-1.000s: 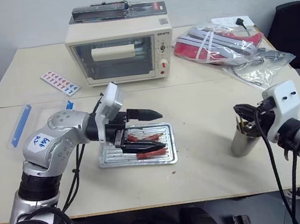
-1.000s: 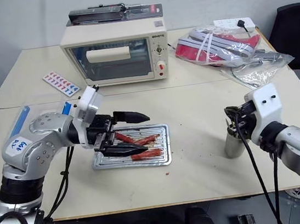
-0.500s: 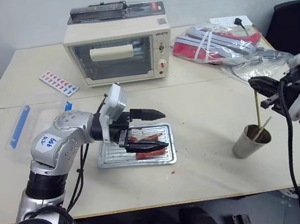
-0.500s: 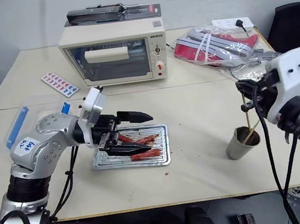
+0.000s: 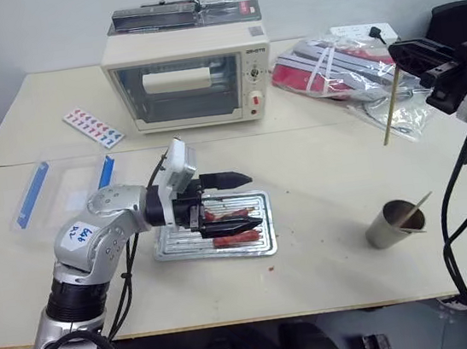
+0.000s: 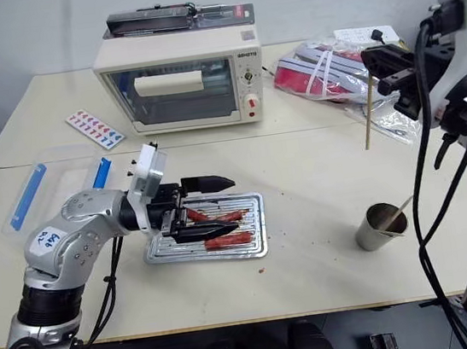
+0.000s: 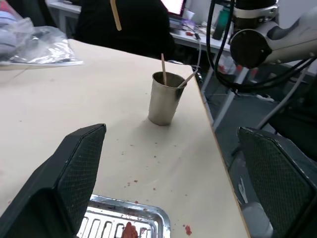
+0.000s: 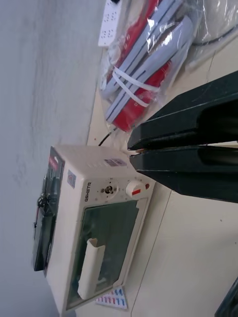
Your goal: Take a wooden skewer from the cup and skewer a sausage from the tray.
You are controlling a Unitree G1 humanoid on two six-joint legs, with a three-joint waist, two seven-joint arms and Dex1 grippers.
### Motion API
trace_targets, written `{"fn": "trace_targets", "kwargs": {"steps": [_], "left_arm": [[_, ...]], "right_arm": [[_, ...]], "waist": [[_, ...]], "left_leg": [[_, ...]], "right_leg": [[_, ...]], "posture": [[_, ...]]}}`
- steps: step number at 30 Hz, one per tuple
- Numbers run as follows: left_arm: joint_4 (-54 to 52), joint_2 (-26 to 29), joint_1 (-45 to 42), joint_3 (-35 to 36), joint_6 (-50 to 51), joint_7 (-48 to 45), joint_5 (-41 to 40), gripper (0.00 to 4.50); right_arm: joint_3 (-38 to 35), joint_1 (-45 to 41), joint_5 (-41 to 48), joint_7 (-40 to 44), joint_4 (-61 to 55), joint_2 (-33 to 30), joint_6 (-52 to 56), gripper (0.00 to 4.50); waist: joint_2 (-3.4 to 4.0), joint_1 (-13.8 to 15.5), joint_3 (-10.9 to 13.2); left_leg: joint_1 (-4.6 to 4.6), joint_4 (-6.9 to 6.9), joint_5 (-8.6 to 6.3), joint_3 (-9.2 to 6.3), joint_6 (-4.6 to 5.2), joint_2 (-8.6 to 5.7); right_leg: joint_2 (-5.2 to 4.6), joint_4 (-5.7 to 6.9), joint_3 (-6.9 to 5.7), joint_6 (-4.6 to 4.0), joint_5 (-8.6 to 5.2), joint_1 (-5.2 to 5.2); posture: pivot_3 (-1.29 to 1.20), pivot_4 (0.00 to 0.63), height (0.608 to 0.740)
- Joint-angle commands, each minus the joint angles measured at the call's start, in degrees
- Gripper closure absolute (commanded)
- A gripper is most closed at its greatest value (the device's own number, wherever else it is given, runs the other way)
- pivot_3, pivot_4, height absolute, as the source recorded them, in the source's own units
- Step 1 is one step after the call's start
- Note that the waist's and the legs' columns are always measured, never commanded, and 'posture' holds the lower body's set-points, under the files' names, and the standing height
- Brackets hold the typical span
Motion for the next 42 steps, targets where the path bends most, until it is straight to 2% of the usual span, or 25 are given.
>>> {"fn": "trace_targets", "kwargs": {"steps": [1,5,10,16,23,28,29,31,34,39,42], "left_arm": [[-1.4,-3.8,0.7,2.9,-3.6,8.3,2.6,0.00],[-2.0,-7.4,1.7,4.6,-6.4,14.9,5.1,0.00],[-2.6,-8.5,2.1,5.4,-8.4,18.8,7.0,0.00],[-3.2,-9.2,3.0,5.9,-11.2,22.8,9.9,0.00],[-5.3,-13.3,2.8,5.4,-13.3,28.4,11.2,0.00],[-4.2,-17.4,1.8,4.8,-15.1,32.9,13.3,0.00],[-3.8,-18.3,1.7,4.7,-15.6,33.6,13.7,0.30],[-3.4,-19.1,1.6,4.5,-16.1,34.1,14.2,0.63],[-2.4,-20.4,1.2,4.2,-16.7,35.4,15.0,1.38],[-1.7,-20.8,1.2,3.3,-15.8,35.5,15.3,2.61],[-1.5,-19.9,1.7,2.7,-15.9,34.8,16.1,2.61]], "right_arm": [[2.0,-5.6,9.6,-10.4,4.3,6.6,-1.3,4.37],[6.2,-10.9,17.6,-21.1,10.1,14.7,-4.3,4.37],[9.3,-15.9,25.6,-33.3,18.3,21.5,-10.3,4.37],[10.2,-20.0,30.3,-44.5,26.5,27.6,-18.2,4.37],[10.5,-19.8,31.3,-48.9,29.6,31.2,-23.9,4.37],[9.5,-19.3,28.6,-43.3,36.2,30.5,-24.9,4.37],[9.4,-19.5,27.5,-41.3,38.3,30.3,-25.0,4.50],[9.4,-19.9,25.9,-38.5,40.9,30.1,-24.9,4.50],[9.3,-20.8,23.4,-35.8,43.4,31.3,-25.2,4.50],[8.6,-21.3,22.2,-35.9,42.6,33.8,-25.3,4.50],[8.2,-20.9,22.7,-36.5,41.2,34.3,-25.0,4.50]], "waist": [[0.00,0.0,0.0],[0.00,-0.4,0.0],[0.00,-0.4,0.0],[0.01,-0.5,0.0],[0.01,-0.9,0.0],[0.02,-1.7,0.0],[0.02,-1.8,0.0],[0.02,-1.8,0.0],[0.02,-1.9,0.0],[0.03,-2.2,0.0],[0.03,-2.1,0.0]], "left_leg": [[-0.15,0.12,0.00,0.01,0.00,-0.01],[-0.30,0.30,0.00,0.09,-0.01,-0.01],[-0.42,0.38,0.01,0.09,-0.02,-0.01],[-0.44,0.43,0.01,0.08,-0.02,-0.02],[-0.58,0.43,0.01,0.07,-0.01,-0.02],[-0.97,0.51,0.02,0.11,-0.01,-0.03],[-1.00,0.51,0.02,0.12,-0.01,-0.03],[-1.01,0.51,0.02,0.15,-0.01,-0.02],[-1.02,0.49,0.02,0.19,-0.01,-0.02],[-1.02,0.48,0.03,0.19,-0.03,-0.01],[-1.03,0.49,0.04,0.19,-0.03,-0.01]], "right_leg": [[0.00,0.06,0.01,0.00,0.00,-0.15],[0.01,0.55,0.05,0.00,0.00,-0.43],[0.00,0.63,0.04,0.00,0.00,-0.54],[0.00,0.65,0.00,0.00,0.00,-0.54],[-0.01,0.63,-0.02,0.00,0.00,-0.65],[0.00,0.78,-0.02,0.00,0.00,-1.08],[0.01,0.79,-0.03,0.00,0.00,-1.12],[0.02,0.80,-0.02,0.00,0.00,-1.13],[0.03,0.82,0.01,0.00,0.00,-1.16],[0.05,0.84,0.01,0.00,0.00,-1.19],[0.03,0.84,0.01,0.00,0.00,-1.19]], "posture": [[0.00,0.150,0.740],[0.00,0.150,0.740],[0.00,0.150,0.740],[0.00,0.150,0.740],[0.00,0.150,0.740],[0.00,0.150,0.740],[0.00,0.150,0.740],[0.00,0.150,0.740],[0.00,0.150,0.740],[0.00,0.150,0.740],[0.00,0.150,0.740]]}}
